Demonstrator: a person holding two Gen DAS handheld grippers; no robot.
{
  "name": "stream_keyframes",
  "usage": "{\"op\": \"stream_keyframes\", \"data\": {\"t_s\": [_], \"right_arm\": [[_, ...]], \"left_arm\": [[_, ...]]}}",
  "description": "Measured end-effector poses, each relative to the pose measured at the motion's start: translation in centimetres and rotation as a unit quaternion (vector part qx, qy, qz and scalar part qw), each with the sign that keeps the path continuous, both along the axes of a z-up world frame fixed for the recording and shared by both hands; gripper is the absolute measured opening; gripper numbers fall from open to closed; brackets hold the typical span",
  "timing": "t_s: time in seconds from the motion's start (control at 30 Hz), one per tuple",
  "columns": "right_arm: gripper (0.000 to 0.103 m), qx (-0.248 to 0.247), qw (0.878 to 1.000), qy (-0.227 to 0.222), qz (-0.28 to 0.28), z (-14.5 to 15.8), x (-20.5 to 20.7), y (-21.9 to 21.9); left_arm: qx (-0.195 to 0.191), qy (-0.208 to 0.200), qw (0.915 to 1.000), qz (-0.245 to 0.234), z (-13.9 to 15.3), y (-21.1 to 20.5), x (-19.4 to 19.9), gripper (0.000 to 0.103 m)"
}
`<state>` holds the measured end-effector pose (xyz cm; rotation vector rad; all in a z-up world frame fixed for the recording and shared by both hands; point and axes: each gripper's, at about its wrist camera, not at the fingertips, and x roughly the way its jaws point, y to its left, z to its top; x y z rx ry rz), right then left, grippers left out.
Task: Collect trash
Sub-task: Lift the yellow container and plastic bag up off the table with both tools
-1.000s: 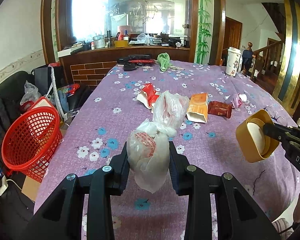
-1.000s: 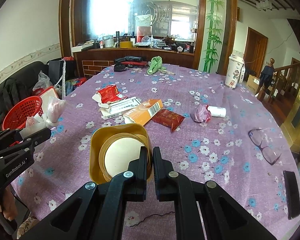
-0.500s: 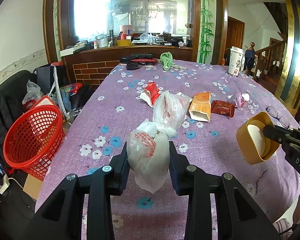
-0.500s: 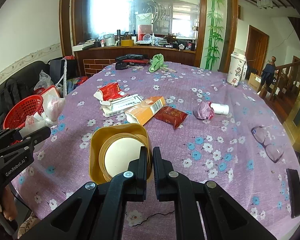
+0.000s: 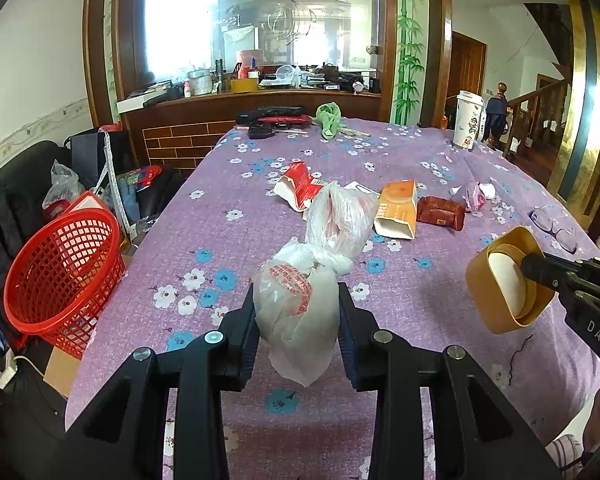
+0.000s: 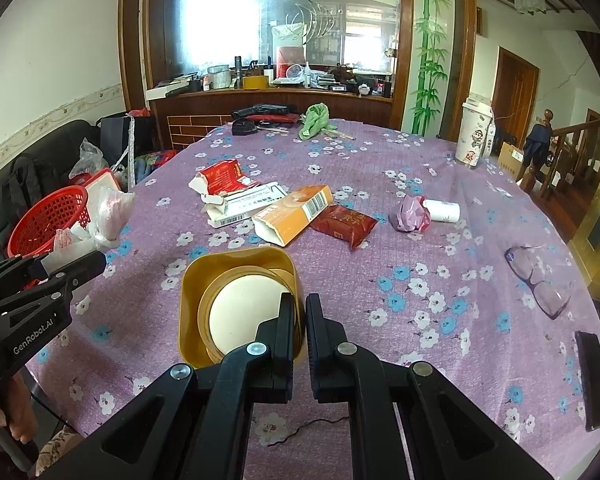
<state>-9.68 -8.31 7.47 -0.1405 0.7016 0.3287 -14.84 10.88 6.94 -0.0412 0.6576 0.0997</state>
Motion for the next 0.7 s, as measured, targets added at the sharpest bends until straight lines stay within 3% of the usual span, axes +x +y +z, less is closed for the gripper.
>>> {"op": "stream_keyframes", "data": {"t_s": [0.7], "right_arm": [[0.006, -0.004, 1.0, -0.011, 0.01, 1.3, -1.1, 1.1]], "left_arm": [[-0.006, -0.009, 0.9999, 0.006, 0.8, 0.6, -1.4, 0.033]]}}
